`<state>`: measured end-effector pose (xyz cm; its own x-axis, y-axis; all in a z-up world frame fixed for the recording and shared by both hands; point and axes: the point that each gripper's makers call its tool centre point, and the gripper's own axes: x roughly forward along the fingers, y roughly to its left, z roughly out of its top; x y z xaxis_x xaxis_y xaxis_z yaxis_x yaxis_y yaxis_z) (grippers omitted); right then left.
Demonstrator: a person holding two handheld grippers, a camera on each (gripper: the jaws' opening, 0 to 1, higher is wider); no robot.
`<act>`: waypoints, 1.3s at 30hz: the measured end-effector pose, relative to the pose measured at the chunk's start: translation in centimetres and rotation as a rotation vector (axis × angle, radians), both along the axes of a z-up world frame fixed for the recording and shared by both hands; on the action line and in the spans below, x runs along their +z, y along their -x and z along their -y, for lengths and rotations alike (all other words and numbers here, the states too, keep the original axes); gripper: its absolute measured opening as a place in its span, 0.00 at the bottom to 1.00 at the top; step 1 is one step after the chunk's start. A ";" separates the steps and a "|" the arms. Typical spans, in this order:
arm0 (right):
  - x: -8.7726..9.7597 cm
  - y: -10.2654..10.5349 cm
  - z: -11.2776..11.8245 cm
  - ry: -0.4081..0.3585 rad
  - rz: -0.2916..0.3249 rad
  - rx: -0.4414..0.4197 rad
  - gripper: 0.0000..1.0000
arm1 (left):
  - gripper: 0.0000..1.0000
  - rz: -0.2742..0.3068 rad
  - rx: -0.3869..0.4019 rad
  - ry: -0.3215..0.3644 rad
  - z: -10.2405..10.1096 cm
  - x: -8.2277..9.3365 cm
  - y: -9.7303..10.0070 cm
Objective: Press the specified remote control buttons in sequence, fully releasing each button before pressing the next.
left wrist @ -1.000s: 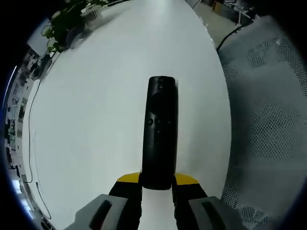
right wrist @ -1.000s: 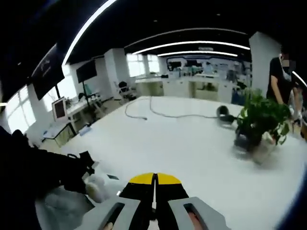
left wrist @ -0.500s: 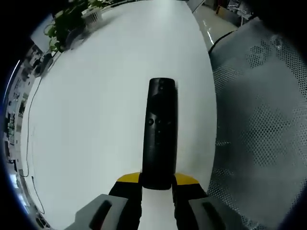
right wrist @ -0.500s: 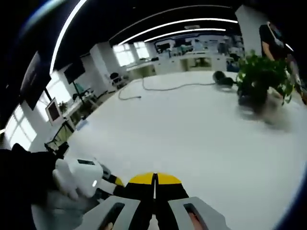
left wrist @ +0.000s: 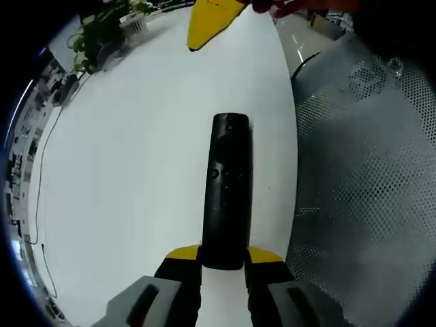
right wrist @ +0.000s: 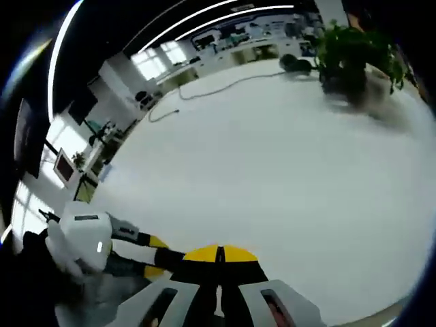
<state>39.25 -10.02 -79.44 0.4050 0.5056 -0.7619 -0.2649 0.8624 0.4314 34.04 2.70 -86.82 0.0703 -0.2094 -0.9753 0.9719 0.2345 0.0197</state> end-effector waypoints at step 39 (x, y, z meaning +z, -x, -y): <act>-5.9 2.6 -1.8 0.013 -0.297 0.052 0.00 | 0.25 0.033 0.017 0.239 0.1 0.3 -0.2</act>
